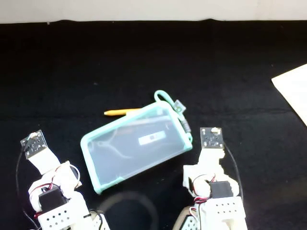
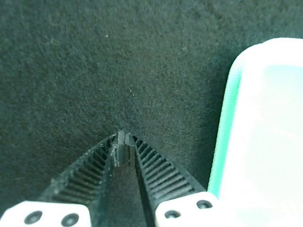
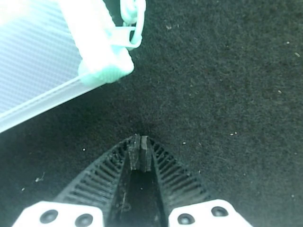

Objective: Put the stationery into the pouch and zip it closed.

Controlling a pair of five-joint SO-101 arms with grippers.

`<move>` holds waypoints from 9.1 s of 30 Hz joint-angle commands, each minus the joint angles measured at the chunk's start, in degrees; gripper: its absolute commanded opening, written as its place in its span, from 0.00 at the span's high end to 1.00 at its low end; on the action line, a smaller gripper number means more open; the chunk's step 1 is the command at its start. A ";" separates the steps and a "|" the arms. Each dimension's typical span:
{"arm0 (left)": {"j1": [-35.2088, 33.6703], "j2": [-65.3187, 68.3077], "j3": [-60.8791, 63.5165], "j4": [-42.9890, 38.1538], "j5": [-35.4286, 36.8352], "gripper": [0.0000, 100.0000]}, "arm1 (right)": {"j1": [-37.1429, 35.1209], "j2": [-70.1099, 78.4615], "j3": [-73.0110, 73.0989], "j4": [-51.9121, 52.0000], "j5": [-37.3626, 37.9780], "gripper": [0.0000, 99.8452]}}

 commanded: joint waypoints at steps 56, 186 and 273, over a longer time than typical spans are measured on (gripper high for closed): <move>-2.68 60.09 -67.74 19.96 -9.32 0.76 | -8.92 94.20 -115.74 29.76 19.08 0.64; 23.25 25.10 -79.25 25.41 15.38 0.76 | -38.73 60.88 -156.62 27.03 3.25 0.99; 23.25 24.40 -74.24 24.97 25.05 0.76 | -51.03 91.56 -196.97 20.26 -0.44 0.99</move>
